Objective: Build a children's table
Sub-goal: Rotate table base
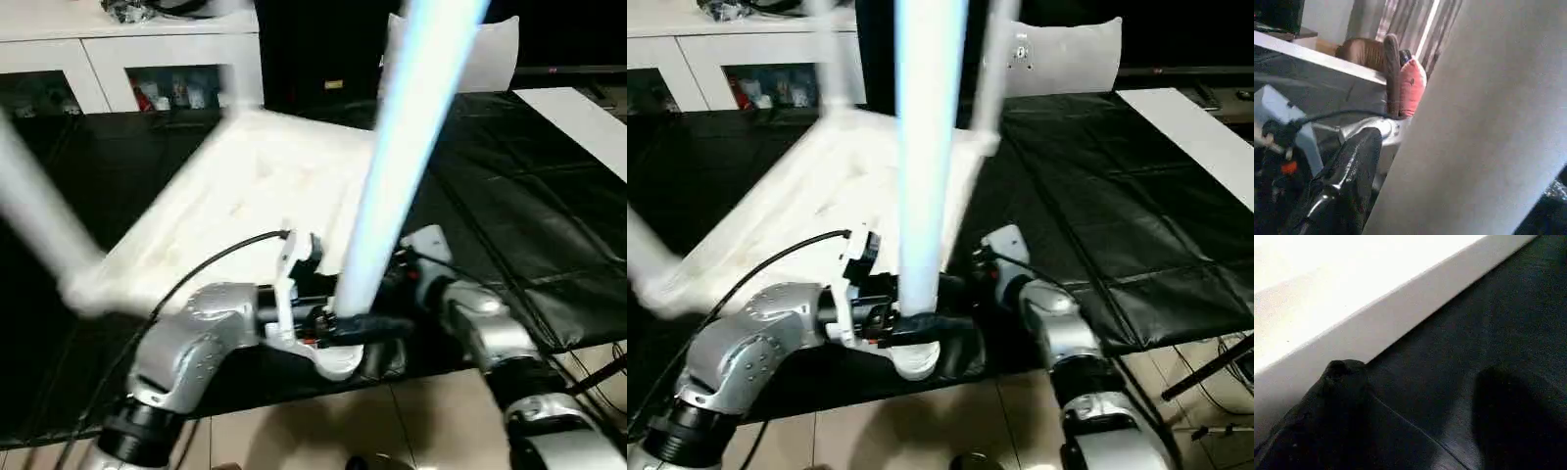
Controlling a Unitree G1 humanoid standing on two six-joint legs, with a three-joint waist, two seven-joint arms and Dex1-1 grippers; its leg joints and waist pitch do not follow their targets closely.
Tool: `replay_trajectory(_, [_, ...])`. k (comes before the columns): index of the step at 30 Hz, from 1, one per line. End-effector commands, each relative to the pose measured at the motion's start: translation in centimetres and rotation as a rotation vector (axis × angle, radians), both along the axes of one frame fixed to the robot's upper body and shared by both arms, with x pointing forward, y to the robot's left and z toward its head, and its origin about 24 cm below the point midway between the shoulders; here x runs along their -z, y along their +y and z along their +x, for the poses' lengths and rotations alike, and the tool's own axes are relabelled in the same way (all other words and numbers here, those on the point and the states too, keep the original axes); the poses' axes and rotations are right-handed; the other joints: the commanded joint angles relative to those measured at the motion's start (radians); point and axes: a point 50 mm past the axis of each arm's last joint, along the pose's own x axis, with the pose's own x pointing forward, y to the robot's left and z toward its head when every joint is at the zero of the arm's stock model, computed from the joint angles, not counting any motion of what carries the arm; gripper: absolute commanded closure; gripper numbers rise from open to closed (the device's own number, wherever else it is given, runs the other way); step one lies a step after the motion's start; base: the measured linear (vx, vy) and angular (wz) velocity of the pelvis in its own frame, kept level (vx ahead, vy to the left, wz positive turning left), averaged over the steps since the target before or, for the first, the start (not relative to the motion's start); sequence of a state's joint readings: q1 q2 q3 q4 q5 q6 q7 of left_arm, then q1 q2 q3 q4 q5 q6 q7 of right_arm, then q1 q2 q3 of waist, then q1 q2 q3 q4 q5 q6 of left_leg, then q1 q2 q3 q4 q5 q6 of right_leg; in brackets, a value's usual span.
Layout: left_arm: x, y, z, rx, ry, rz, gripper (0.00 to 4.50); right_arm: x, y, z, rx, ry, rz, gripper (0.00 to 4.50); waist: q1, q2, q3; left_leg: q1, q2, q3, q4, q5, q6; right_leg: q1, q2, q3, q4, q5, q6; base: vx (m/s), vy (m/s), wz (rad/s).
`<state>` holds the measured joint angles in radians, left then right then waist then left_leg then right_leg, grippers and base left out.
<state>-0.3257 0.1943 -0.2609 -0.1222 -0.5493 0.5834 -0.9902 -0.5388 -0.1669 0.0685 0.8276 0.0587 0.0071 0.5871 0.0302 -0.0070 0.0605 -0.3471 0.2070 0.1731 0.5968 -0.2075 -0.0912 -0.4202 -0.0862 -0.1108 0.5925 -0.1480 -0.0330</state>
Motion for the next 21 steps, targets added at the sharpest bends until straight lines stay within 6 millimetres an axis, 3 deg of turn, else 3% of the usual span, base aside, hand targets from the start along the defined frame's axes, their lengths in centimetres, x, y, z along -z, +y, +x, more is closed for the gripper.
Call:
replay_trajectory(1, [-0.4, -1.7, -0.2, 0.032, -0.013, -0.008, 1.04, -0.6, 3.7, 0.0, -0.135, -0.033, 0.015, 0.00, 0.010, 0.004, -0.064, -0.011, 0.016, 0.000, -0.068, -0.174, 0.050, 0.071, -0.053, 0.049, -0.071, -0.335, -0.182, 0.000, 0.000, 0.00])
replay_trajectory(5, [-0.1, -2.1, 1.9, -0.159, -0.062, 0.035, 1.04, -0.6, 3.2, 1.0, -0.002, -0.030, -0.007, 0.00, 0.011, 0.004, -0.063, -0.010, 0.016, -0.003, -0.069, -0.199, 0.043, 0.071, -0.055, 0.048, -0.079, -0.389, -0.153, 0.000, 0.000, 0.00])
replay_trajectory(6, [0.1, -1.9, 2.7, -0.230, -0.076, 0.065, 1.04, -0.6, 2.3, 1.3, 0.067, -0.044, -0.036, 0.00, 0.011, 0.006, -0.062, -0.006, 0.016, -0.002, -0.069, -0.200, 0.043, 0.064, -0.051, 0.048, -0.083, -0.385, -0.150, 0.000, 0.000, 0.00])
replay_trajectory(9, [0.4, -1.0, 4.5, -0.383, -0.146, 0.142, 1.04, -0.7, -0.9, 1.8, 0.243, -0.050, -0.016, 0.00, 0.018, 0.002, -0.066, -0.007, 0.013, -0.002, -0.067, -0.193, 0.043, 0.069, -0.053, 0.047, -0.078, -0.369, -0.137, 0.000, 0.000, 0.00])
replay_trajectory(13, [0.5, -0.8, 4.9, -0.429, -0.162, 0.147, 1.04, -0.6, -2.5, 1.8, 0.308, -0.054, 0.009, 0.00, 0.027, 0.005, -0.071, -0.010, 0.014, -0.001, -0.064, -0.146, 0.056, 0.071, -0.052, 0.049, -0.069, -0.301, -0.149, 0.000, 0.000, 0.00])
replay_trajectory(15, [0.5, -0.8, 4.8, -0.431, -0.175, 0.149, 1.04, -0.5, -4.1, 1.5, 0.370, -0.058, 0.010, 0.00, 0.031, 0.007, -0.074, -0.011, 0.015, 0.001, -0.062, -0.129, 0.066, 0.073, -0.053, 0.048, -0.063, -0.248, -0.176, 0.000, 0.000, 0.00])
replay_trajectory(17, [0.8, -0.6, 4.5, -0.424, -0.192, 0.165, 1.04, -0.4, -4.9, 1.3, 0.391, -0.052, 0.028, 0.00, 0.034, 0.011, -0.072, -0.010, 0.013, 0.002, -0.062, -0.142, 0.070, 0.071, -0.053, 0.047, -0.065, -0.258, -0.184, 0.000, 0.000, 0.00])
replay_trajectory(20, [2.2, 0.5, 3.7, -0.387, -0.254, 0.284, 1.04, -1.0, -5.7, 0.8, 0.327, -0.084, 0.057, 0.00, 0.036, 0.008, -0.070, -0.011, 0.015, -0.001, -0.065, -0.177, 0.079, 0.073, -0.052, 0.044, -0.071, -0.303, -0.164, 0.000, 0.000, 0.00])
replay_trajectory(21, [3.0, 1.3, 3.2, -0.355, -0.276, 0.365, 1.04, -1.4, -5.9, 0.6, 0.292, -0.099, 0.068, 0.00, 0.035, 0.013, -0.069, -0.012, 0.017, -0.002, -0.067, -0.184, 0.080, 0.072, -0.053, 0.045, -0.072, -0.315, -0.153, 0.000, 0.000, 0.00])
